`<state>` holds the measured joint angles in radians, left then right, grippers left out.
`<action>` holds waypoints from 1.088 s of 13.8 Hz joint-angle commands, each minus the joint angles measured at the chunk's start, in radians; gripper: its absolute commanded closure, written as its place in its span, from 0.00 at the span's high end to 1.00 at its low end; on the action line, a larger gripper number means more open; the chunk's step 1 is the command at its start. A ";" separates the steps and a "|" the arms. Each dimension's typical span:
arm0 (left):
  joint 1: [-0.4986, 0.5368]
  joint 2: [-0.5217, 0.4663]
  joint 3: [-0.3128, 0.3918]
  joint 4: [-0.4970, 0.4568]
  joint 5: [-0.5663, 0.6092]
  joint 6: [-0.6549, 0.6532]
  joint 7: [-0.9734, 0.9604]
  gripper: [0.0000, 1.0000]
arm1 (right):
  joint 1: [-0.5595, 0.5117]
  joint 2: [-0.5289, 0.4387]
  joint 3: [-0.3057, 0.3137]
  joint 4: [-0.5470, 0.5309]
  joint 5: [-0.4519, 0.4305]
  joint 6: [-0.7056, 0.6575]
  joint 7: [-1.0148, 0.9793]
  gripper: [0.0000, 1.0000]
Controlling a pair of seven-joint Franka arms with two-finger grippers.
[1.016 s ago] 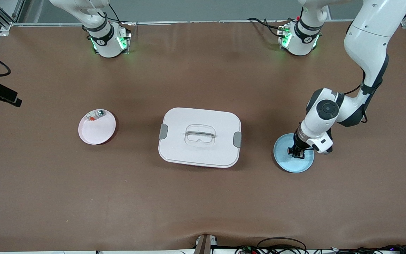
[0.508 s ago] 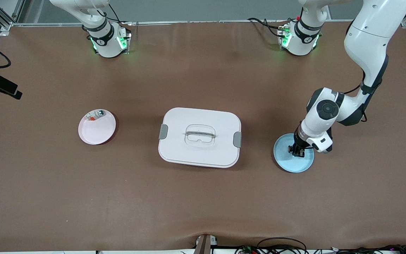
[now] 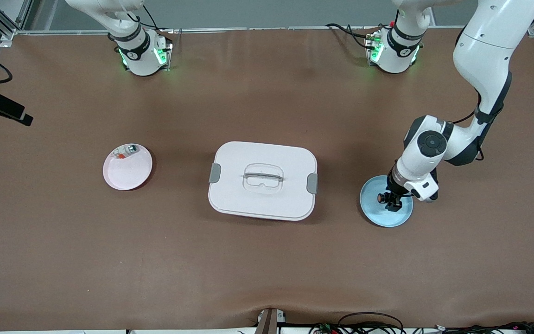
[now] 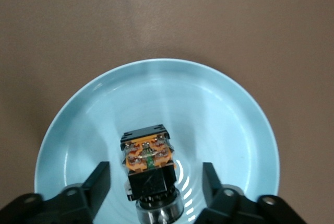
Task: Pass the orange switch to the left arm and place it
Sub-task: 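Open the left gripper to release the switch on the plate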
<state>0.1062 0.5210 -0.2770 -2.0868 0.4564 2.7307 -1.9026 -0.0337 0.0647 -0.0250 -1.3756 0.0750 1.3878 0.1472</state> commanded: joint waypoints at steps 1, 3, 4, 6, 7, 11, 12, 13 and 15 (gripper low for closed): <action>-0.005 -0.056 0.009 -0.022 -0.024 0.011 0.043 1.00 | -0.018 -0.031 0.016 -0.029 0.016 0.000 0.002 1.00; -0.006 -0.085 0.009 -0.039 -0.024 0.011 0.095 1.00 | -0.022 -0.032 0.014 -0.033 0.014 -0.004 0.002 1.00; -0.006 -0.101 0.010 -0.053 -0.025 0.011 0.134 1.00 | -0.023 -0.036 0.013 -0.033 0.014 -0.004 0.002 1.00; -0.005 -0.131 0.010 -0.076 -0.027 0.011 0.245 1.00 | -0.022 -0.036 0.013 -0.031 0.002 -0.009 0.000 1.00; -0.003 -0.147 0.012 -0.087 -0.036 0.011 0.313 1.00 | -0.020 -0.036 0.013 -0.031 -0.004 -0.009 -0.001 1.00; -0.002 -0.188 0.015 -0.115 -0.047 0.011 0.722 1.00 | -0.020 -0.037 0.017 -0.031 -0.041 -0.007 -0.059 1.00; 0.000 -0.191 0.015 -0.116 -0.050 0.011 0.817 1.00 | -0.022 -0.037 0.016 -0.031 -0.041 -0.006 -0.081 1.00; 0.001 -0.194 0.015 -0.121 -0.051 0.011 0.880 1.00 | -0.023 -0.036 0.016 -0.031 -0.041 -0.004 -0.086 1.00; 0.003 -0.205 0.018 -0.127 -0.067 0.011 0.968 1.00 | -0.023 -0.036 0.016 -0.033 -0.037 0.008 -0.084 1.00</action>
<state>0.1094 0.3538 -0.2682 -2.1790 0.4230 2.7308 -1.0377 -0.0362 0.0558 -0.0238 -1.3812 0.0432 1.3828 0.0835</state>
